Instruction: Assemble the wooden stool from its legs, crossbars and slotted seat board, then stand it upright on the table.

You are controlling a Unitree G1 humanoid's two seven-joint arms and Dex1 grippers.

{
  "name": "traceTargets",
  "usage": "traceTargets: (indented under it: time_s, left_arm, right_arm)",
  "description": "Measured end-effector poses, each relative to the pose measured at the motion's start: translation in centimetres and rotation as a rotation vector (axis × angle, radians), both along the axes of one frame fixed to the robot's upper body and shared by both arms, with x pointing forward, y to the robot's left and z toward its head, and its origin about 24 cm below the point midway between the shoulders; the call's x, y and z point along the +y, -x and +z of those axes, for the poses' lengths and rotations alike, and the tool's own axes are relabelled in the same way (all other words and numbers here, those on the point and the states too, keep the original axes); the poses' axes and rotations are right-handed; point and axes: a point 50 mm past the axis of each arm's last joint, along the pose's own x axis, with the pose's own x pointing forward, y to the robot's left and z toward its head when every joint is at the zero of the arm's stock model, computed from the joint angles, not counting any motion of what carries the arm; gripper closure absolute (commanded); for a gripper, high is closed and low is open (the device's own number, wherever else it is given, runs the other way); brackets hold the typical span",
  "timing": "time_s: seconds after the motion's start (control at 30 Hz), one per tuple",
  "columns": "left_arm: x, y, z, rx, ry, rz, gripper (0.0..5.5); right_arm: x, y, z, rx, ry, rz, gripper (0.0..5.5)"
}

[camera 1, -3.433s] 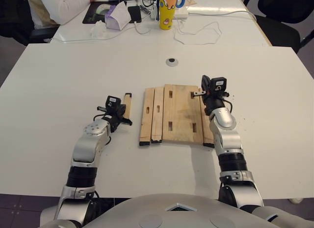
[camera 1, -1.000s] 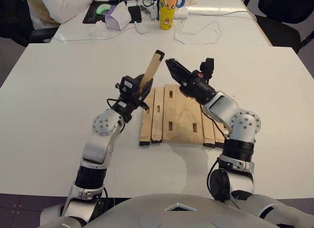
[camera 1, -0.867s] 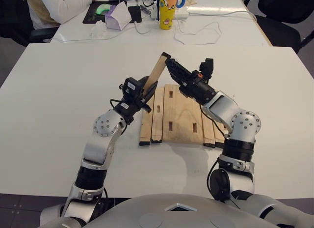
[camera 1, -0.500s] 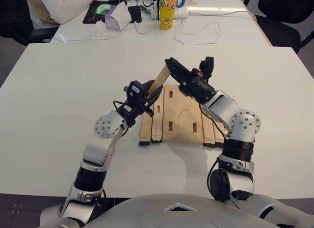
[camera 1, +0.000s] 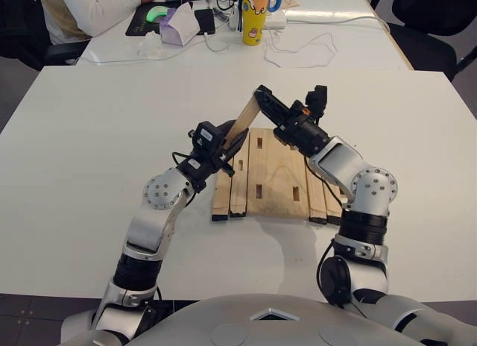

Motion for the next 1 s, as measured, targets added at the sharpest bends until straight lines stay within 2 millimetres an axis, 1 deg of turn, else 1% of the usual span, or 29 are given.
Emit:
traceTargets:
  time_s: [0.17, 0.27, 0.37, 0.47, 0.5, 0.53, 0.6, 0.7, 0.73, 0.83, 0.93, 1.0]
  left_arm:
    - [0.1, -0.1, -0.1, 0.006, 0.008, 0.025, 3.20]
    - [0.4, -0.2, 0.0, 0.007, 0.016, 0.049, 3.16]
    - [1.1, -0.6, -0.2, 0.016, 0.032, 0.106, 3.47]
    - [2.4, -1.2, -0.6, 0.046, 0.072, 0.212, 3.95]
    - [3.2, -1.5, -0.8, 0.061, 0.091, 0.269, 4.14]
    - [3.8, -1.7, -1.1, 0.074, 0.099, 0.316, 4.33]
    - [4.6, -1.9, -1.4, 0.087, 0.108, 0.373, 4.60]
    - [5.4, -2.1, -1.9, 0.109, 0.121, 0.442, 5.11]
    - [5.5, -2.1, -1.9, 0.108, 0.123, 0.451, 5.37]
    - [5.7, -2.1, -2.1, 0.109, 0.122, 0.476, 5.50]
    - [5.8, -2.1, -2.1, 0.109, 0.116, 0.489, 5.50]
    - [5.8, -2.1, -2.1, 0.109, 0.116, 0.485, 5.50]
  right_arm:
    - [-0.2, -0.2, 0.3, -0.024, -0.015, -0.032, 5.03]
    - [-1.0, -0.6, 0.3, -0.033, 0.005, -0.114, 5.03]
    - [-2.6, -1.5, 0.0, -0.029, 0.051, -0.246, 5.03]
    - [-5.5, -2.3, -0.5, -0.064, 0.237, -0.464, 5.03]
    - [-7.0, -2.2, -0.5, -0.093, 0.309, -0.552, 5.03]
    - [-7.9, -1.9, -0.7, -0.113, 0.366, -0.606, 5.03]
    - [-8.7, -0.9, -1.1, -0.150, 0.457, -0.654, 5.03]
    - [-8.9, 1.6, -1.7, -0.193, 0.565, -0.691, 5.03]
    - [-9.0, 2.2, -1.8, -0.198, 0.586, -0.704, 5.03]
    - [-9.3, 3.5, -1.7, -0.207, 0.632, -0.749, 5.03]
    - [-9.5, 4.0, -1.8, -0.186, 0.639, -0.770, 5.03]
    - [-9.9, 4.4, -2.8, -0.097, 0.621, -0.786, 5.03]
